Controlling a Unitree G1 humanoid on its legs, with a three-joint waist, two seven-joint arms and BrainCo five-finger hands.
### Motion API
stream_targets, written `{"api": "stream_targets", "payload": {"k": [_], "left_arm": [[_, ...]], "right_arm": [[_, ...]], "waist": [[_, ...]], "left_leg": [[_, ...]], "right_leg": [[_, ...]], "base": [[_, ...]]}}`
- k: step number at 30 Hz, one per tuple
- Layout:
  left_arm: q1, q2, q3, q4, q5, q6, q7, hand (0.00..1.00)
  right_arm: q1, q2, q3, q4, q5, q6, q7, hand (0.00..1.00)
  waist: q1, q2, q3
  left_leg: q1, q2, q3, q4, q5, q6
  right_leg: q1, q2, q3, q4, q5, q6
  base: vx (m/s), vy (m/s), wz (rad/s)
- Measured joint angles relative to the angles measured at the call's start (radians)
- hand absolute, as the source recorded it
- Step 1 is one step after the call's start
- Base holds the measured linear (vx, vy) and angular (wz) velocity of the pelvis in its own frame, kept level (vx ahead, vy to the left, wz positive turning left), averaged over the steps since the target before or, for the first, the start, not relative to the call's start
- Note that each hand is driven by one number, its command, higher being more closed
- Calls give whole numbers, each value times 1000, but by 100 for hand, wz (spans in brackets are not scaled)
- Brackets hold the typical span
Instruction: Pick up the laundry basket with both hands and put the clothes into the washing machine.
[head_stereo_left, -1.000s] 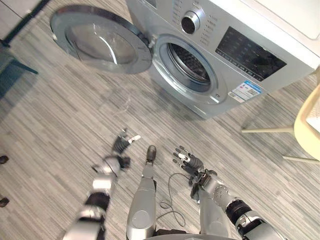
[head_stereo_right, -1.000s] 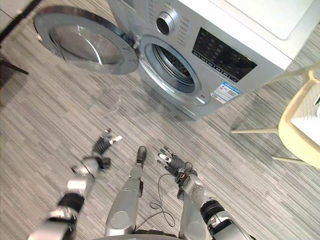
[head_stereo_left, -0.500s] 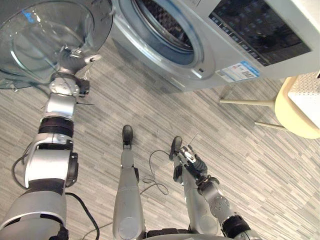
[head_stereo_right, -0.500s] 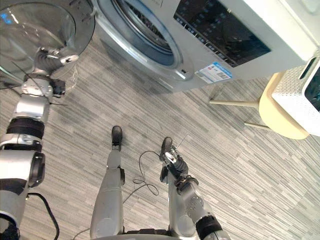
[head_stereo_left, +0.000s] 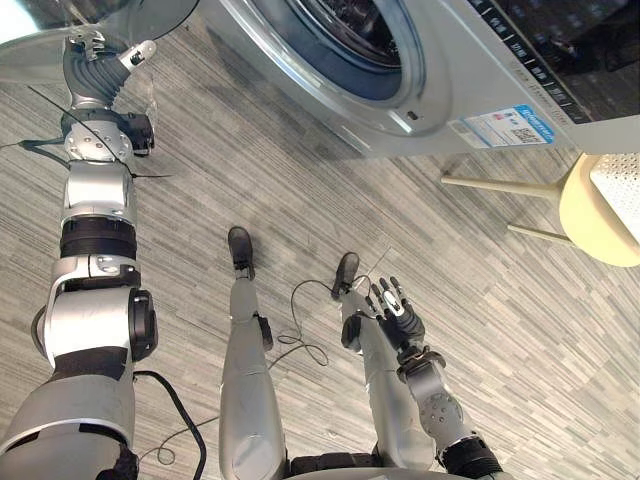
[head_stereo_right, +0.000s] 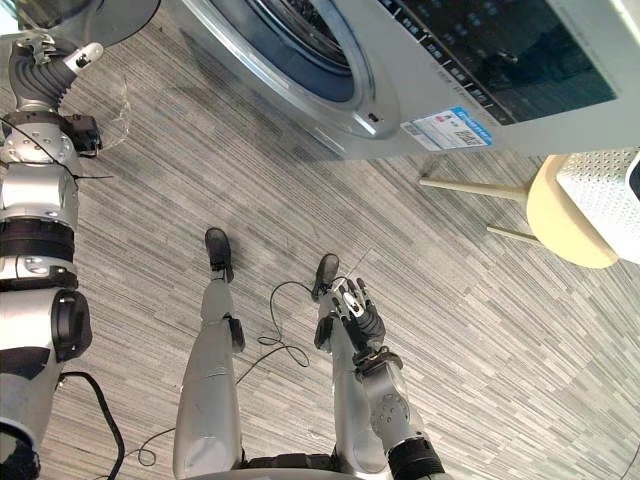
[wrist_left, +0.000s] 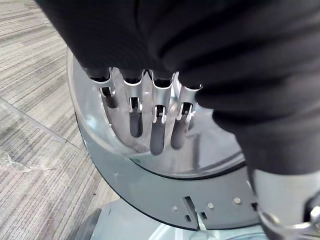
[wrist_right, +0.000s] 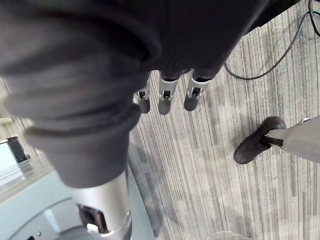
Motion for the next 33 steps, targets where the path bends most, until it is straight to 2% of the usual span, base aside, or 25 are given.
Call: {"api": "stream_targets", "payload": {"k": [2, 5, 6, 7, 9, 12, 14, 15, 17, 18, 19, 20, 21, 22, 23, 24, 25, 26, 27, 28, 29, 30, 31, 32, 33], "left_arm": [[88, -16, 25, -38, -1, -3, -22, 0], [257, -61, 36, -69, -22, -11, -72, 0], [361, -118, 64, -70, -40, -17, -109, 0], [405, -142, 81, -69, -41, -21, -121, 0], [582, -268, 110, -64, -39, -27, -142, 0], [677, -419, 124, -43, -24, -28, -145, 0], [774, -525, 188, -15, 1, -33, -141, 0], [813, -536, 192, -10, 1, -31, -138, 0], [959, -584, 231, 5, 1, -23, -115, 0], [1042, -601, 281, 45, -15, -25, -96, 0], [1053, -597, 302, 63, -10, -26, -90, 0], [1058, -612, 316, 154, -4, -23, -77, 0], [1061, -625, 315, 188, -4, -23, -77, 0], [1100, -638, 319, 191, -5, -28, -71, 0], [1122, -626, 318, 206, -2, -25, -65, 0], [1124, -625, 318, 223, -3, -26, -59, 0], [1118, -623, 319, 229, -8, -29, -53, 0], [1109, -615, 321, 225, -26, -32, -52, 0], [1102, -616, 326, 224, -40, -32, -51, 0], [1099, -624, 336, 223, -51, -43, -25, 0], [1104, -627, 335, 227, -68, -52, -21, 0], [1106, -628, 332, 229, -91, -52, -18, 0], [1114, -628, 318, 230, -92, -52, -14, 0], [1122, -628, 303, 231, -95, -53, -14, 0], [1137, -629, 285, 228, -113, -60, -15, 0]], "right_arm": [[19, -2, -30, 19, -41, 13, 2, 0], [48, -23, -93, 47, -125, 19, -7, 0], [58, -44, -136, 52, -181, 20, -19, 0], [58, -46, -156, 54, -200, 21, -26, 0], [62, -47, -252, 55, -266, 17, -65, 0], [91, -44, -336, 48, -272, 17, -113, 0], [118, -32, -360, 38, -271, 18, -139, 0], [120, -30, -359, 28, -271, 18, -141, 0], [122, -24, -359, -27, -272, 16, -157, 0], [123, -23, -366, -55, -273, 6, -166, 0], [121, -24, -376, -67, -275, 5, -172, 0], [75, -43, -392, -69, -301, -2, -190, 0], [73, -48, -409, -76, -316, -3, -201, 0], [67, -46, -413, -127, -347, -10, -214, 0], [52, -49, -419, -169, -376, -21, -218, 0], [44, -49, -423, -190, -387, -26, -223, 0], [49, -58, -432, -241, -395, -33, -227, 0], [51, -69, -438, -290, -412, -39, -233, 0], [50, -73, -439, -309, -422, -42, -238, 0], [43, -79, -426, -346, -436, -53, -246, 0], [26, -83, -412, -357, -456, -66, -247, 0], [0, -102, -390, -355, -472, -71, -247, 0], [-17, -121, -359, -354, -491, -71, -247, 0], [-19, -127, -346, -353, -506, -71, -245, 0], [-25, -132, -327, -352, -533, -70, -244, 0]], "waist": [[1, 1, 1], [5, 11, 5], [8, 24, 9], [7, 27, 11], [14, 55, 12], [-4, 94, 9], [10, 98, 9], [11, 98, 6], [12, 97, -65], [6, 95, -159], [2, 97, -180], [10, 163, -207], [10, 184, -234], [13, 156, -272], [11, 163, -294], [-5, 166, -301], [-26, 159, -315], [-34, 148, -323], [-32, 144, -325], [-22, 140, -323], [-13, 129, -317], [4, 128, -317], [7, 133, -319], [9, 137, -322], [13, 144, -326]], "left_leg": [[28, 4, 15, 39, -23, -2], [47, 27, 56, 205, -144, 29], [51, 52, 89, 333, -226, 42], [53, 63, 104, 387, -258, 49], [89, 147, 188, 568, -382, 56], [132, 198, 227, 645, -438, 72], [236, 233, 281, 646, -436, 68], [265, 244, 297, 645, -434, 64], [333, 286, 352, 642, -423, 29], [349, 313, 377, 646, -418, -21], [352, 321, 377, 647, -414, -47], [377, 345, 326, 579, -403, -66], [410, 333, 327, 506, -399, -60], [500, 281, 379, 401, -329, -31], [569, 306, 412, 367, -291, -78], [578, 323, 417, 361, -263, -78], [588, 350, 419, 365, -199, -66], [591, 375, 419, 389, -109, -29], [585, 389, 416, 419, -74, 11], [554, 413, 372, 522, -61, 94], [542, 391, 304, 622, -149, 109], [528, 310, 191, 722, -283, 113], [506, 212, 104, 770, -356, 111], [495, 173, 83, 777, -383, 111], [458, 110, 75, 775, -427, 116]], "right_leg": [[35, 0, 15, 0, 0, 0], [88, 8, 56, 12, -1, 1], [112, 19, 98, 25, -2, 1], [117, 25, 118, 36, -1, 2], [132, 66, 213, 88, -1, 5], [155, 68, 215, 123, -37, 23], [169, -20, 102, 383, -129, -61], [185, -48, 83, 439, -149, -70], [231, -156, 50, 542, -210, -68], [249, -215, 17, 513, -263, -2], [278, -193, -17, 463, -313, 51], [317, -112, -33, 356, -319, 56], [333, -128, -80, 346, -327, 62], [352, -209, -165, 357, -320, 77], [358, -204, -180, 370, -276, 103], [361, -183, -175, 379, -292, 78], [359, -163, -170, 404, -314, 46], [365, -135, -161, 405, -325, 24], [375, -122, -152, 394, -328, 14], [412, -93, -117, 351, -332, 0], [439, -81, -80, 322, -325, -16], [478, -66, -27, 288, -321, -24], [519, -56, 8, 254, -320, -24], [535, -50, 22, 241, -320, -25], [561, -41, 42, 215, -320, -25]], "base": [[35, -43, -20], [10, -10, -57], [-22, 61, -86], [-34, 78, -135], [-80, 116, -156], [-114, 76, -80], [-34, -67, -49], [-39, -199, -53], [-30, -370, -80], [-5, -424, -82], [-35, -532, -103], [-36, -358, -99], [4, -342, -155], [69, -169, -169], [107, -375, -138], [125, -476, -77], [174, -567, -34], [176, -452, -40], [185, -403, -62], [146, -256, -82], [193, -218, -132], [207, -126, -147], [217, -116, -124], [224, -63, -94], [267, 36, -70]]}}
